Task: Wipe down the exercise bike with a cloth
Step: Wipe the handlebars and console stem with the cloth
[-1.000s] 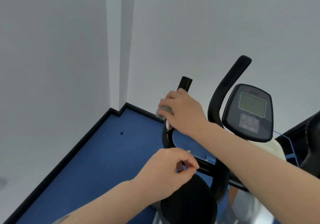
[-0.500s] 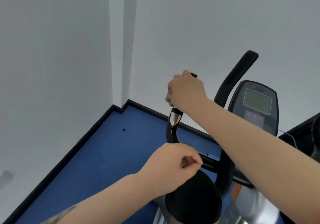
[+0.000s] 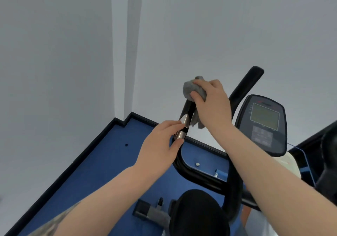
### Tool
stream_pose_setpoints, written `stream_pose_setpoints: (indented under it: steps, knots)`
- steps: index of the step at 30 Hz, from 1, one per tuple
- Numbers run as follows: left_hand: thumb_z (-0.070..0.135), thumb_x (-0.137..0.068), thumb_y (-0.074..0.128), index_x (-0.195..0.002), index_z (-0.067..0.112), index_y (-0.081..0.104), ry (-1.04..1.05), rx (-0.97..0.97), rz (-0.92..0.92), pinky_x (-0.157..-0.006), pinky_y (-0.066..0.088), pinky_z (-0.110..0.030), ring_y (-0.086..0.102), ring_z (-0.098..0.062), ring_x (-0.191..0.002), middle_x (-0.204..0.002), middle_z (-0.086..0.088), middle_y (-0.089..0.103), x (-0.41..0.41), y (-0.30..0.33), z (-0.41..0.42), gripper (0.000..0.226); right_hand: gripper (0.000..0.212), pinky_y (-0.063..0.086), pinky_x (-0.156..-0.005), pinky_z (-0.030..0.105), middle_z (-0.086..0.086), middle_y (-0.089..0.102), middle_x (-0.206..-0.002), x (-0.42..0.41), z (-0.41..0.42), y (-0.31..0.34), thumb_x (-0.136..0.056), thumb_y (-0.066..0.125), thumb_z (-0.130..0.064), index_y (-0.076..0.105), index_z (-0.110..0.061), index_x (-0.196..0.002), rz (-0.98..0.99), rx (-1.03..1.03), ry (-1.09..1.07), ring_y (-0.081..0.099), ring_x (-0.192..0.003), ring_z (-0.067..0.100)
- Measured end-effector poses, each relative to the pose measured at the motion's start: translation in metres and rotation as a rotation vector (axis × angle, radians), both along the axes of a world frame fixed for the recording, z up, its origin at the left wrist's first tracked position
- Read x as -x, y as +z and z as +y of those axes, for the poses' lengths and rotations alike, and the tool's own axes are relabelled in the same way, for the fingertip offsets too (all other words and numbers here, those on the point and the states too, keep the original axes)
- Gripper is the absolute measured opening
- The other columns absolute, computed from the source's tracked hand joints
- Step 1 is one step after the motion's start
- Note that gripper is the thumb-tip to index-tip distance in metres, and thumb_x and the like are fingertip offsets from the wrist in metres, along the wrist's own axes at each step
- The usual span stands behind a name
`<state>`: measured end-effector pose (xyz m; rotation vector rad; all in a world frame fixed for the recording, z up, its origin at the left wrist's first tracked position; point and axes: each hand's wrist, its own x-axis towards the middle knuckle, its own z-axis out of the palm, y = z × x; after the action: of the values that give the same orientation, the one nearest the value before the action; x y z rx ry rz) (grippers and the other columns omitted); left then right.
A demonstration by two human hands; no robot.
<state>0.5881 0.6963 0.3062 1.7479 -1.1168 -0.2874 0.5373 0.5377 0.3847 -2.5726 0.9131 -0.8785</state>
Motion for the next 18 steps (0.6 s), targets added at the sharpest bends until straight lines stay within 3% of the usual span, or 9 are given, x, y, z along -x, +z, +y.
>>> stream_pose_setpoints:
  steps: [5, 8, 10, 18]
  knots:
    - [0.019, -0.094, 0.063, -0.131, 0.030, 0.060, -0.006, 0.030, 0.027, -0.104, 0.042, -0.028, 0.047, 0.006, -0.121, -0.126, 0.035, 0.048, -0.001, -0.004, 0.003, 0.039, 0.025, 0.035, -0.079, 0.021, 0.000, 0.058, -0.114, -0.017, -0.003, 0.012, -0.095, 0.055, -0.029, 0.067, -0.026, -0.118, -0.061, -0.120, -0.064, 0.054, -0.100, 0.013]
    - [0.018, -0.093, 0.064, -0.129, 0.032, 0.061, 0.005, 0.070, 0.066, -0.104, 0.043, -0.026, 0.047, 0.009, -0.121, -0.125, 0.036, 0.050, 0.001, -0.005, 0.004, 0.039, 0.020, 0.036, -0.074, 0.004, -0.003, 0.054, -0.113, -0.013, 0.018, -0.001, -0.093, 0.059, -0.022, 0.066, -0.025, -0.111, -0.338, -0.285, -0.067, 0.052, -0.088, -0.001]
    - [0.015, -0.093, 0.063, -0.128, 0.033, 0.060, 0.009, 0.107, 0.115, -0.104, 0.042, -0.023, 0.046, 0.011, -0.122, -0.129, 0.031, 0.053, 0.005, -0.007, 0.006, 0.040, 0.015, 0.040, -0.075, 0.003, -0.008, 0.053, -0.108, 0.002, 0.036, -0.019, -0.090, 0.063, -0.020, 0.063, -0.030, -0.101, -0.438, -0.368, -0.054, 0.055, -0.091, -0.002]
    - [0.002, -0.096, 0.055, -0.123, 0.024, 0.065, 0.109, 0.199, 0.251, -0.089, 0.041, -0.006, 0.052, 0.006, -0.119, -0.125, 0.018, 0.061, 0.039, -0.020, 0.036, 0.036, 0.013, 0.040, -0.086, 0.016, -0.008, 0.055, -0.105, 0.038, 0.063, -0.045, -0.088, 0.067, -0.026, 0.061, -0.034, -0.096, -0.178, -0.492, 0.160, 0.052, -0.103, 0.006]
